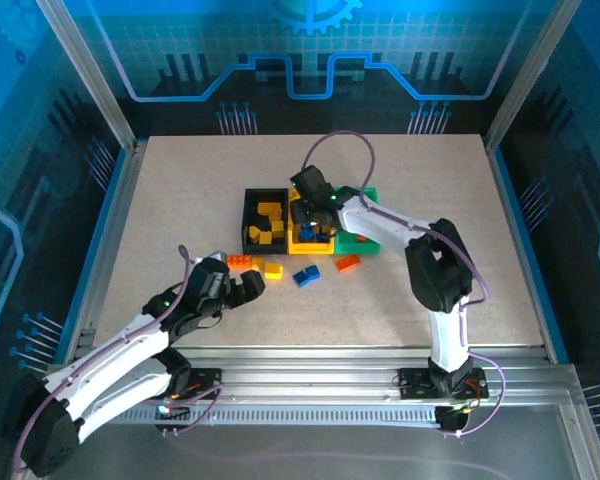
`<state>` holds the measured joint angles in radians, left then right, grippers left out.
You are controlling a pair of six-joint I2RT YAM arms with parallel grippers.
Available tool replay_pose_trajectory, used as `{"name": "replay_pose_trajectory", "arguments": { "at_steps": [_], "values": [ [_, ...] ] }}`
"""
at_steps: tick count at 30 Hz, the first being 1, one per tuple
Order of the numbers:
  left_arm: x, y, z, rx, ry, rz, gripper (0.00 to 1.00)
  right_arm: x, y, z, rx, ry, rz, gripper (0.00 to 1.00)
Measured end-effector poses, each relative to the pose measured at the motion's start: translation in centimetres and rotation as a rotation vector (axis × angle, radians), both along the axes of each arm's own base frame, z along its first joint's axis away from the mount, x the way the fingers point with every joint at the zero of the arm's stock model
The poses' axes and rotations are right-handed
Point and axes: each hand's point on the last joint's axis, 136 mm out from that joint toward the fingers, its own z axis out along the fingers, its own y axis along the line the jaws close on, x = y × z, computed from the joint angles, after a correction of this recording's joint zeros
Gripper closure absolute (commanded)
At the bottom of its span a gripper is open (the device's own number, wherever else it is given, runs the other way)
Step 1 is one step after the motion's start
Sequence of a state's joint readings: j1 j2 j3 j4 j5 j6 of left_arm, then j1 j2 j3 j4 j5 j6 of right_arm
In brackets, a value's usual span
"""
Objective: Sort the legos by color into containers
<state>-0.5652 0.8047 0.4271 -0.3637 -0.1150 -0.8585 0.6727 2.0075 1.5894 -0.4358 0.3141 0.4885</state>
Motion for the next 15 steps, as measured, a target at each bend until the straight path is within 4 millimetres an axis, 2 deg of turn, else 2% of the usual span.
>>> {"name": "replay_pose_trajectory", "arguments": {
  "at_steps": [3,8,12,15],
  "values": [
    [-0.1,0.4,-0.1,0.015,0.004,0.012,0.01,0.3,0.1,0.1,-0.01,0.002,0.013,0.22],
    [0.3,1.8,-0.2,0.032,0.007,0.07,0.01,-0.6,0.6,3.0,0.027,-0.046,0.036,0.21],
    [0.9,2.2,0.4,0.022,-0.006,0.099,0.01,-4.6,0.0,4.8,0.059,-0.059,0.057,0.17],
    [1.4,2.0,1.2,0.01,-0.026,0.102,0.01,-8.4,-0.5,3.7,0.061,-0.035,0.088,0.15]
  ]
}}
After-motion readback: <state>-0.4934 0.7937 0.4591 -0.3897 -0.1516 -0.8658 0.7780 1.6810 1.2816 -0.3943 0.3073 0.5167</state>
